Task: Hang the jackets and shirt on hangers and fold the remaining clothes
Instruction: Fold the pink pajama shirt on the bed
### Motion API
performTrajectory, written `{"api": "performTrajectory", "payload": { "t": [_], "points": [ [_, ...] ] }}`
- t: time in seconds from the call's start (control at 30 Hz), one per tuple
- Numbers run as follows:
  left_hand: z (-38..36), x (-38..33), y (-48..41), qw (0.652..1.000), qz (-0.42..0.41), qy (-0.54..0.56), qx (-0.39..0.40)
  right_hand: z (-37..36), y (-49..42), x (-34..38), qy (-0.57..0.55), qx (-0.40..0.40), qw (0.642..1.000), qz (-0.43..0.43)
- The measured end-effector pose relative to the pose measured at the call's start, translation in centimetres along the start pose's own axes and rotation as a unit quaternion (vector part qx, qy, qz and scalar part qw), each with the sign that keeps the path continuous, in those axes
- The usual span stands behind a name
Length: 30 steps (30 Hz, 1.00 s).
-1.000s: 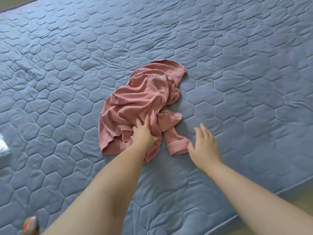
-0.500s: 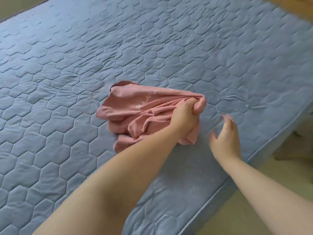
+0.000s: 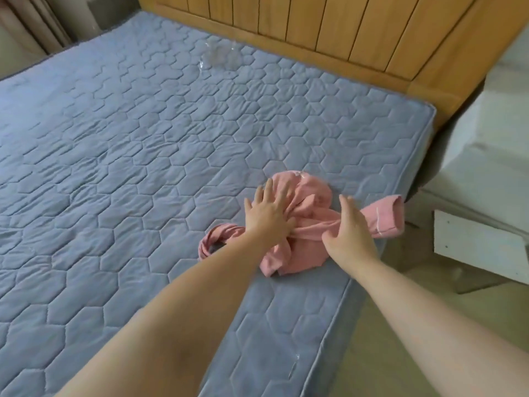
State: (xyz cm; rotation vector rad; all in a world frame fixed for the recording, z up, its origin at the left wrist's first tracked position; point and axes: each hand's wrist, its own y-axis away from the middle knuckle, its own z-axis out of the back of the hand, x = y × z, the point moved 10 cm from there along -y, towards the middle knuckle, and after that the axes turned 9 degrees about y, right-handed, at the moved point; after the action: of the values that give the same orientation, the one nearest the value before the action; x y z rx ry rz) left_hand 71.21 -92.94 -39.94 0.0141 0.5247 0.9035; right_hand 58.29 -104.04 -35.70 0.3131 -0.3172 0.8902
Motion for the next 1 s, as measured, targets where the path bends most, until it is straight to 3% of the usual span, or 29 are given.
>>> {"api": "performTrajectory", "payload": {
  "t": [0.13, 0.23, 0.37, 0.43, 0.77, 1.0],
  "points": [
    [-7.3, 1.9, -3.8, 0.996, -0.009, -0.037, 0.077, -3.6, -2.5, -3.8, 0.127, 0.047, 0.991, -0.005],
    [-12.5, 3.5, -6.7, 0.987, -0.007, -0.084, 0.136, -8.5, -5.5, -6.4, 0.146, 0.096, 0.985, -0.002],
    [-16.5, 4.3, -10.9, 0.987, -0.027, -0.102, 0.124, -14.8, -9.9, -9.1, 0.178, 0.125, 0.976, -0.016],
    [-17.5, 4.0, -12.9, 0.988, -0.056, -0.087, 0.114, -16.3, -11.9, -10.7, 0.176, 0.108, 0.978, -0.033],
    [-19.0, 5.0, -13.6, 0.965, -0.118, -0.051, 0.228, -18.4, -11.1, -10.6, 0.187, 0.027, 0.977, -0.098],
    [-17.3, 4.6, -10.3, 0.94, -0.184, -0.141, 0.251, -20.1, -7.0, -10.0, 0.16, 0.125, 0.971, -0.122]
  ]
}}
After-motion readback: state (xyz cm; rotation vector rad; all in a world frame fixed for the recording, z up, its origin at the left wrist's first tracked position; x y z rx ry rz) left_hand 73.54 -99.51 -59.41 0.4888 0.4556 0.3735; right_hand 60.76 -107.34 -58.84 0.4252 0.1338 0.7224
